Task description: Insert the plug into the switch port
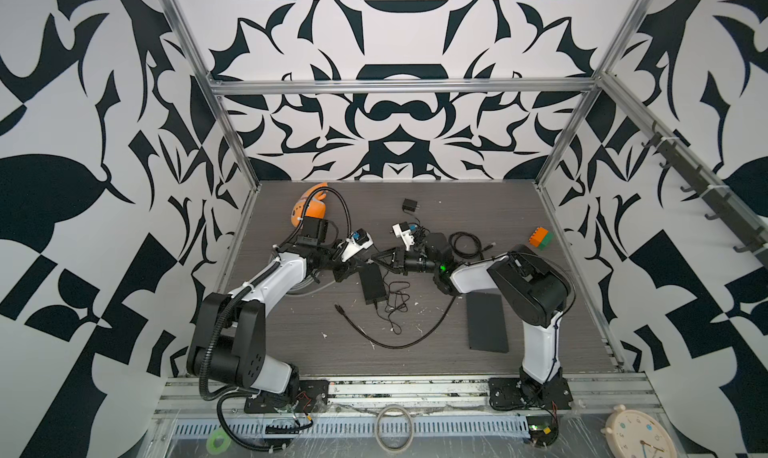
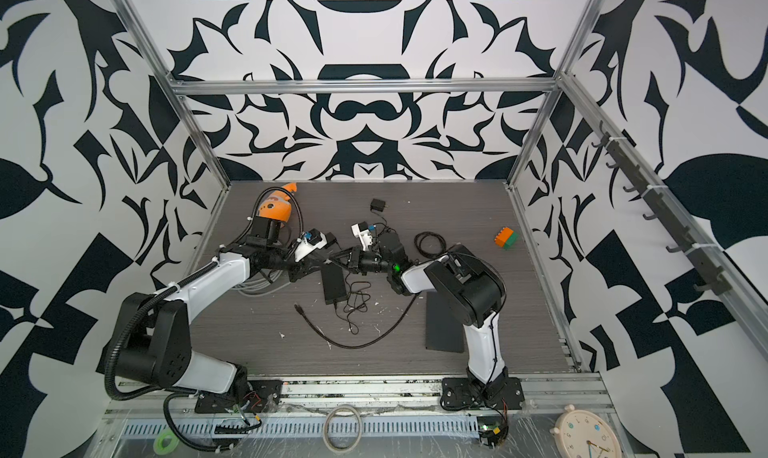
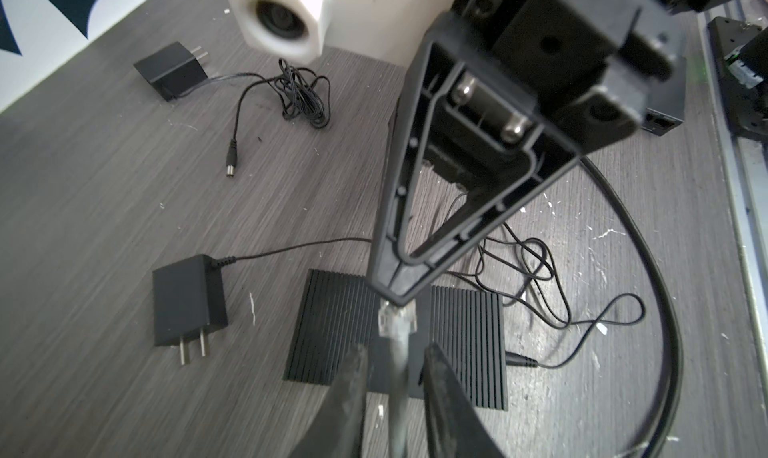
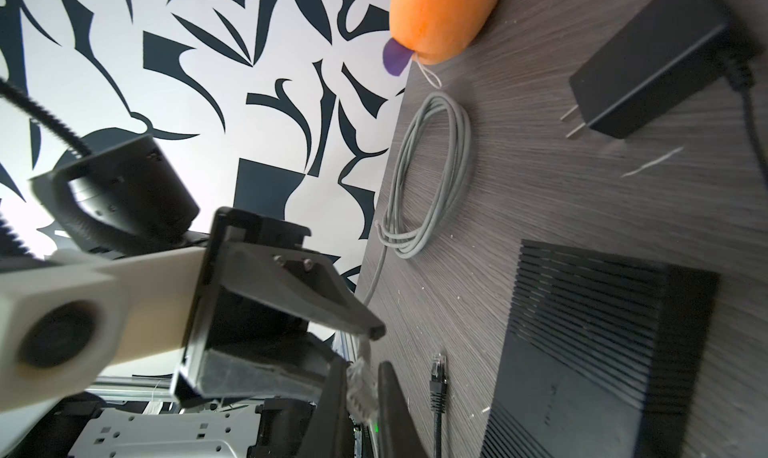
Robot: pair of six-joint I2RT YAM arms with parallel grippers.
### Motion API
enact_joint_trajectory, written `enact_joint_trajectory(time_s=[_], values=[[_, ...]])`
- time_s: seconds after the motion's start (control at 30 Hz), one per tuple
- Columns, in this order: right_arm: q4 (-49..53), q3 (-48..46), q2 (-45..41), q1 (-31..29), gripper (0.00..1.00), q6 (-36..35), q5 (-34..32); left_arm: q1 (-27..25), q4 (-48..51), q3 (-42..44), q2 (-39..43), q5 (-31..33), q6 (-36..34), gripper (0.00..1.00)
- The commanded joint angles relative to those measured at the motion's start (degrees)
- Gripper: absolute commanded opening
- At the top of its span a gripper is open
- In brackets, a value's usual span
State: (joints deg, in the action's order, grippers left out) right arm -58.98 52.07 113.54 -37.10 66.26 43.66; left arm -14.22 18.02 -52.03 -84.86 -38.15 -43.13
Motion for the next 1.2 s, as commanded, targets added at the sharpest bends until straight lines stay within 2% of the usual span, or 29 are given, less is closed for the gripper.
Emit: enact_joint_trajectory(time_s=[0.0,0.53,1.07,1.17], values=[[-4.62,0.13,-1.79,0.12,0.01,0.28,1.35,0.86,3.20,-2.78,-1.16,-3.82,-1.33,0.27],[-6.60,-0.48,-2.00,-0.15,0.01,-0.17,1.95,1.12,2.93,-4.24,-3.50,-8.60,-0.81,0.26],[-8.03,-0.48,-1.83,-0.93,0.01,-1.12,3.49,1.13,2.60,-4.30,-4.22,-10.53,-1.60,0.19],[-7.58,-0.82,-1.84,-0.95,0.01,-1.61,3.47,1.21,2.49,-4.25,-4.35,-10.69,-1.69,0.13]])
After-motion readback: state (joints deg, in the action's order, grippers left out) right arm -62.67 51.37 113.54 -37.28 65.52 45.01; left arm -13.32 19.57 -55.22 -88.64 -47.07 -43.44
